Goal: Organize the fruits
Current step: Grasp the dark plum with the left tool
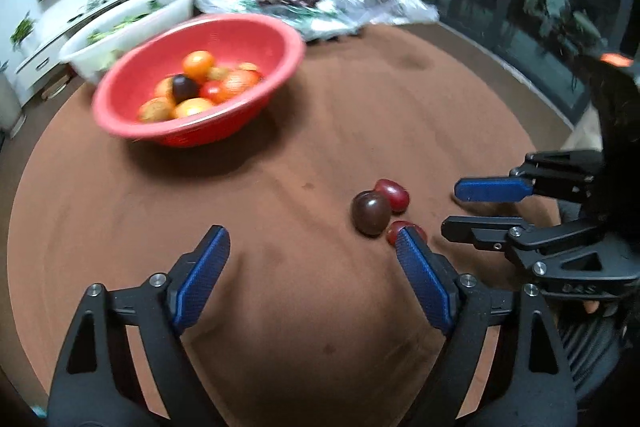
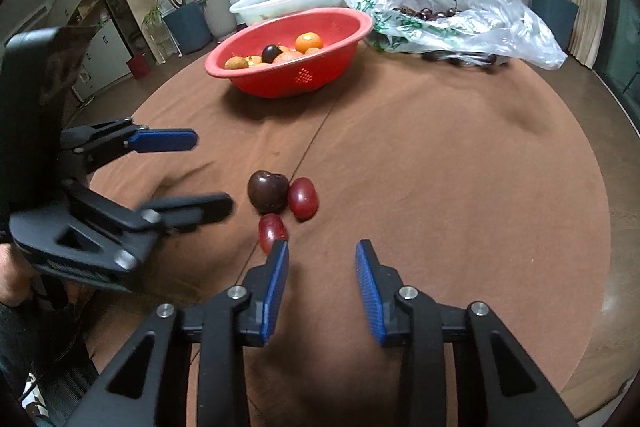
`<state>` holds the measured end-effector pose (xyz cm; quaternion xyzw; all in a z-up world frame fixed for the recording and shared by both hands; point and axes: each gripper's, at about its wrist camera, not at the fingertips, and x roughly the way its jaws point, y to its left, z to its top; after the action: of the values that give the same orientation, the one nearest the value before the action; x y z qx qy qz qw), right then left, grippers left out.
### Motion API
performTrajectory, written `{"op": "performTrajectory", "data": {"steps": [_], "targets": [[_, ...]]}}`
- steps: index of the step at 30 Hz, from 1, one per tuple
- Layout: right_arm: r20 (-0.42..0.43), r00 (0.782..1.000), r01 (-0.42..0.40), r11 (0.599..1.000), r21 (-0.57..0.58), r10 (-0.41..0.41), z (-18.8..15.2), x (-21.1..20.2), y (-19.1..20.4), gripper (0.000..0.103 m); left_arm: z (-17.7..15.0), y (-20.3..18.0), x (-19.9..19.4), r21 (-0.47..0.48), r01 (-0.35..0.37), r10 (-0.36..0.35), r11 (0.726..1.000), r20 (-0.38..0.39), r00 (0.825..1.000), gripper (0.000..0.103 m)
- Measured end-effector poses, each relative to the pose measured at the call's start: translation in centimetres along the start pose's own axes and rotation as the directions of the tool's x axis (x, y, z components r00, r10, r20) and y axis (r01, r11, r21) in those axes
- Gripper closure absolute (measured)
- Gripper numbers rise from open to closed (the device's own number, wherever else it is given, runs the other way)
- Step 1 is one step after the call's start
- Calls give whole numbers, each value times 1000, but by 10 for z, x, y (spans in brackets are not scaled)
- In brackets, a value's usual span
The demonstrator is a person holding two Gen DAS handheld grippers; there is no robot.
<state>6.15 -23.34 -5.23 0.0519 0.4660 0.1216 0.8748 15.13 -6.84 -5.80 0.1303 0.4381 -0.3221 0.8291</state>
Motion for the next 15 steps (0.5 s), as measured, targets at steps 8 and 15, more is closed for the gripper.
{"op": "performTrajectory", "data": {"steps": [8, 15], "targets": [[-42, 999, -28, 997, -73, 25, 3, 14, 22, 70, -22, 23, -19, -73, -8, 9, 997, 16, 1000, 18], [-63, 998, 20, 990, -140, -29, 11, 29, 38, 75, -27, 27, -25, -83, -1, 4, 997, 29, 1000, 18]]}}
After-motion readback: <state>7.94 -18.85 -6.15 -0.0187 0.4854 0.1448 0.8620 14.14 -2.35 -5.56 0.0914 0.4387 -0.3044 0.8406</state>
